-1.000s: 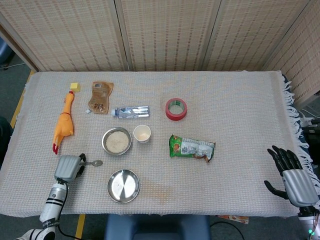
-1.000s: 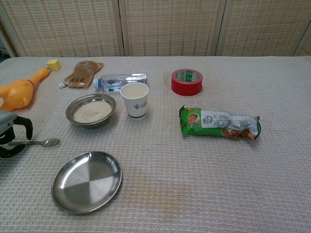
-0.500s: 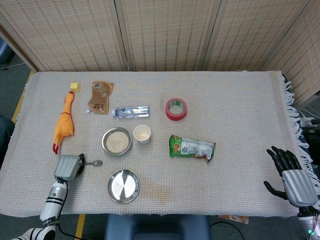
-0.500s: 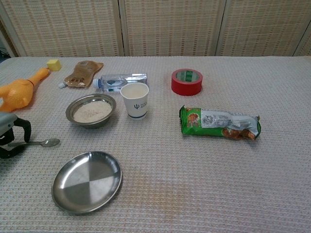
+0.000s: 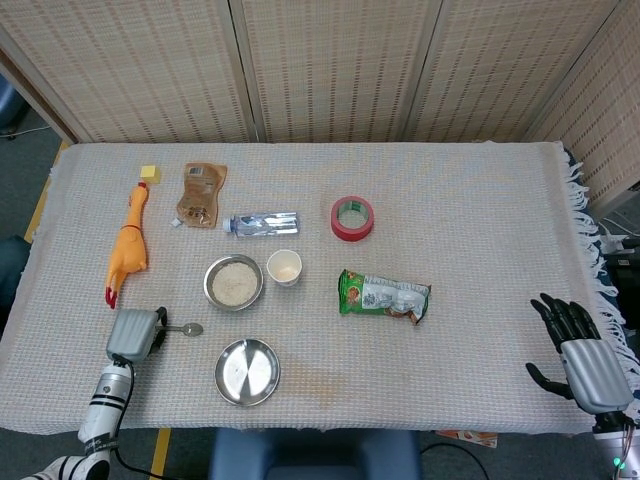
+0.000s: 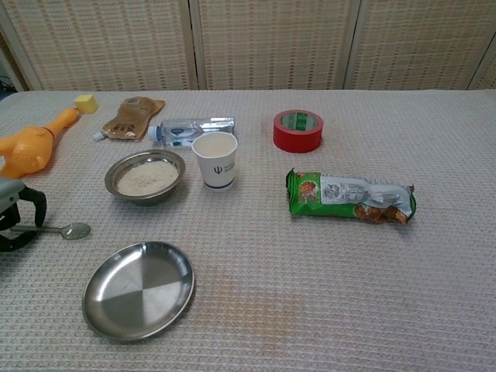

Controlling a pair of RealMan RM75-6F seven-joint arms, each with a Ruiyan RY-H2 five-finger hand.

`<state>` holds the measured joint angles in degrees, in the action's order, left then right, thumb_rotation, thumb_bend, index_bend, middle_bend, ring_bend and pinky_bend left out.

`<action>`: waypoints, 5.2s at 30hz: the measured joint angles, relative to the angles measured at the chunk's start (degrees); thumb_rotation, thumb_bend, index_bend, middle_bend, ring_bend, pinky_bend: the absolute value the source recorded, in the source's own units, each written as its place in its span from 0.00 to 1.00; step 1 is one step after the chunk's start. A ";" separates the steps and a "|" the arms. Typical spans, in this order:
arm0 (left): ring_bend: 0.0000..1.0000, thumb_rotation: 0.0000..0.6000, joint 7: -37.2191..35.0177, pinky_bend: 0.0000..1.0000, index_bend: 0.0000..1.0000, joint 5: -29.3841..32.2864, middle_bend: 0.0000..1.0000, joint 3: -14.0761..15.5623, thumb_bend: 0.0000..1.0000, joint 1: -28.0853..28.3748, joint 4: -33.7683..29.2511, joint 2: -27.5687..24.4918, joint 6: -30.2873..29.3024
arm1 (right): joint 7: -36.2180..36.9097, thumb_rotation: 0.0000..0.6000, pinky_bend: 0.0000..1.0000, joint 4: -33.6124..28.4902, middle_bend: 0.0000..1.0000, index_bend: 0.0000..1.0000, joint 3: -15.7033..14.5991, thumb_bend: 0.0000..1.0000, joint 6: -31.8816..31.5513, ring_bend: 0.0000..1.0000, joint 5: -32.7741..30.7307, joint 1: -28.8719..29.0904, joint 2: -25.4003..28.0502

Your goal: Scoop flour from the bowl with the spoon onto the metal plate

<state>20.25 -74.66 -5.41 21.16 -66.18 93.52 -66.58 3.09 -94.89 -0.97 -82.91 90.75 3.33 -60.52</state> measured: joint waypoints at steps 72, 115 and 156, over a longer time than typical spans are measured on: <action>1.00 1.00 50.59 1.00 0.59 0.08 1.00 -1.35 0.40 15.93 13.46 15.93 -13.42 | 7.67 1.00 0.00 0.26 0.00 0.00 -1.65 0.17 -6.92 0.00 7.11 -2.16 2.60; 1.00 1.00 46.99 1.00 0.61 -3.32 1.00 -2.40 0.40 13.72 11.75 16.70 -11.42 | 9.31 1.00 0.00 0.06 0.00 0.00 -2.45 0.17 -5.72 0.00 7.56 -1.47 3.57; 1.00 1.00 31.11 1.00 0.72 28.94 1.00 -15.04 0.40 15.06 -24.22 -5.63 4.55 | 8.96 1.00 0.00 -0.37 0.00 0.00 -2.48 0.18 -4.51 0.00 6.61 -1.08 3.69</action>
<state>51.36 -45.72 -20.44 36.22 -90.41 87.90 -62.02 12.05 -95.25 -3.45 -87.42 97.36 2.25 -56.83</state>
